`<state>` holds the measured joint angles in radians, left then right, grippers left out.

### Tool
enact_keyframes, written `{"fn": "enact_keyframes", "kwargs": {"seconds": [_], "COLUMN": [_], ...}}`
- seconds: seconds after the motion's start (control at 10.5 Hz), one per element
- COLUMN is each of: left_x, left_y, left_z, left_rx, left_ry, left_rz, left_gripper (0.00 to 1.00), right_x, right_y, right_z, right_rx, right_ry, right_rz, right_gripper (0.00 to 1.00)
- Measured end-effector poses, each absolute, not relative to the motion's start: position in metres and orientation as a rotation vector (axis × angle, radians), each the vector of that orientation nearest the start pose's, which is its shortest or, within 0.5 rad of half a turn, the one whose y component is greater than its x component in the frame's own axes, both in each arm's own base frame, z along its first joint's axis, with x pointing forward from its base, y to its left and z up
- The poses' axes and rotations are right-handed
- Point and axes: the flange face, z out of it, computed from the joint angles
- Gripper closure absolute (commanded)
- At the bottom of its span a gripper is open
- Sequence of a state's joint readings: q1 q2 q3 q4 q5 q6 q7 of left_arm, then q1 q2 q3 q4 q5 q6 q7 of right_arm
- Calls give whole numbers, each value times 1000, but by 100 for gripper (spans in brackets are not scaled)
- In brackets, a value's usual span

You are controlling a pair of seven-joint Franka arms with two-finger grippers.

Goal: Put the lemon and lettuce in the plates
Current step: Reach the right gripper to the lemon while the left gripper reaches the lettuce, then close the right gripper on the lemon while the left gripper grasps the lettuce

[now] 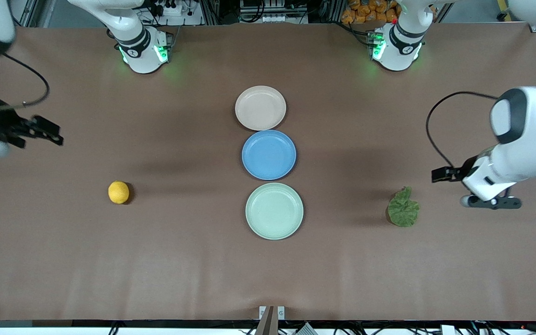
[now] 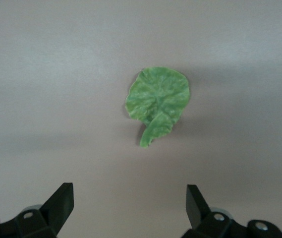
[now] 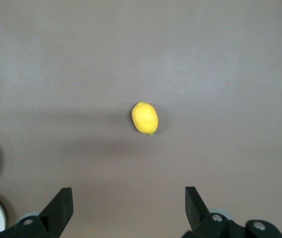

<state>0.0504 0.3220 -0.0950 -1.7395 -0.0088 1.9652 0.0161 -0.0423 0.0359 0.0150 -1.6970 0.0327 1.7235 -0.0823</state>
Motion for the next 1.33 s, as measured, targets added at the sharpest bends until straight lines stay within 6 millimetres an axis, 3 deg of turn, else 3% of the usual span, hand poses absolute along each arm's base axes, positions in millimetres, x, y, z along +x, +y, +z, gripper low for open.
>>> {"fn": "enact_keyframes", "kwargs": {"seconds": [0.47, 0.85, 0.95, 1.23, 1.33], "left_x": [641, 644, 644, 641, 641], "left_y": [-42, -55, -62, -74, -73], "left_z": [287, 224, 212, 195, 191], "left_rx": [-3188, -3198, -3199, -3193, -3176], "left_ry": [117, 132, 139, 170, 195], "left_rz": [84, 65, 69, 92, 96], "left_gripper": [0, 0, 5, 44, 51], "right_x": [614, 628, 631, 642, 643], "right_y": [-9, -10, -11, -15, -15], "right_z": [450, 357, 341, 297, 281], "right_rx": [-3097, -3077, -3076, -3079, -3075], "right_ry": [-84, -78, -75, -61, -61], "right_rz": [118, 295, 302, 276, 295], "right_gripper": [0, 0, 0, 0, 0]}}
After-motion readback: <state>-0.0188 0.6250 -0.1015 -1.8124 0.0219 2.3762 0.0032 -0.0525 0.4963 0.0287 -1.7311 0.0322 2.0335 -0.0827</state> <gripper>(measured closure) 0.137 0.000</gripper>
